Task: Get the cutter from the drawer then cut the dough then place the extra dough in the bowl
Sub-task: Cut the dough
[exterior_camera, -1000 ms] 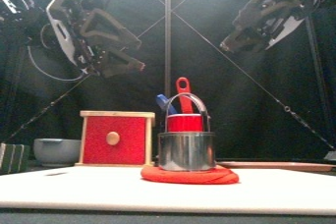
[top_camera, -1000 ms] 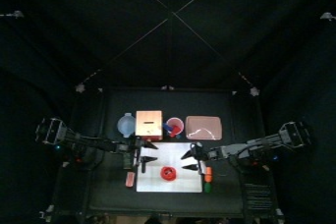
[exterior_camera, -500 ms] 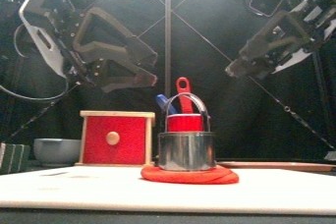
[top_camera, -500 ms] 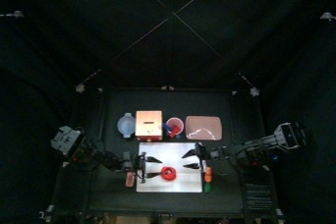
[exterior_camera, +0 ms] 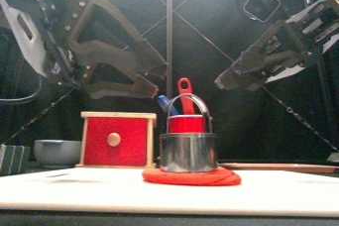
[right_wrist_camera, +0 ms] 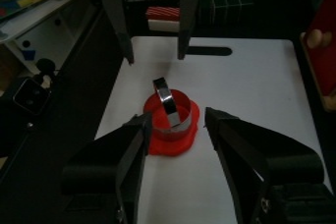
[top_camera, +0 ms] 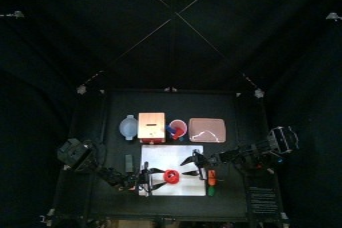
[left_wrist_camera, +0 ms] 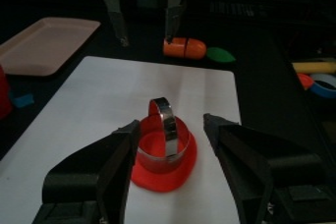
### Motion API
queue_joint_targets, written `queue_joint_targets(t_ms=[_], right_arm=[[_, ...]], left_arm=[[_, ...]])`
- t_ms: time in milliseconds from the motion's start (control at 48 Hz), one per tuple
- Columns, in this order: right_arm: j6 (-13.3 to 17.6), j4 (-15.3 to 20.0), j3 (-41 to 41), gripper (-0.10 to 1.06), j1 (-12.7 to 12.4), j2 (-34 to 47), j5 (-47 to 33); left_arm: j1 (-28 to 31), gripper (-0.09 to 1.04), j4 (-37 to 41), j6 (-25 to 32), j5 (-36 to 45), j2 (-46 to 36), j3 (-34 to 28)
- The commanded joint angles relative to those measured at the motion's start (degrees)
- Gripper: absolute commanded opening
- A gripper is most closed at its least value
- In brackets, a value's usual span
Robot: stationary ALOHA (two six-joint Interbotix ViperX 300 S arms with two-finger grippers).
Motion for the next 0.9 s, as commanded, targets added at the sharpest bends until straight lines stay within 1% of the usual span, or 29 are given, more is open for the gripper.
queue_joint_targets(t_ms=[21,250,667,896], right_arm=[[0.2,-0.1,-1.7,0.83,0.2,1.5,-2.0],[0.1,-1.3,-4.0,0.83,0.3,5.1,-2.6],[0.3,-1.3,-6.3,0.83,-0.1,9.8,-2.5],[0.2,-1.4,-6.9,0.83,0.0,10.4,-2.6]], left_arm=[[-0.1,0.9,-1.7,0.1,-1.4,0.9,-1.7],[-0.4,0.9,-3.5,0.1,-2.5,2.2,-2.7],[-0.7,0.89,-4.2,0.1,-2.5,5.3,-5.8],[-0.6,0.88,-4.8,0.1,-2.5,5.4,-6.2]])
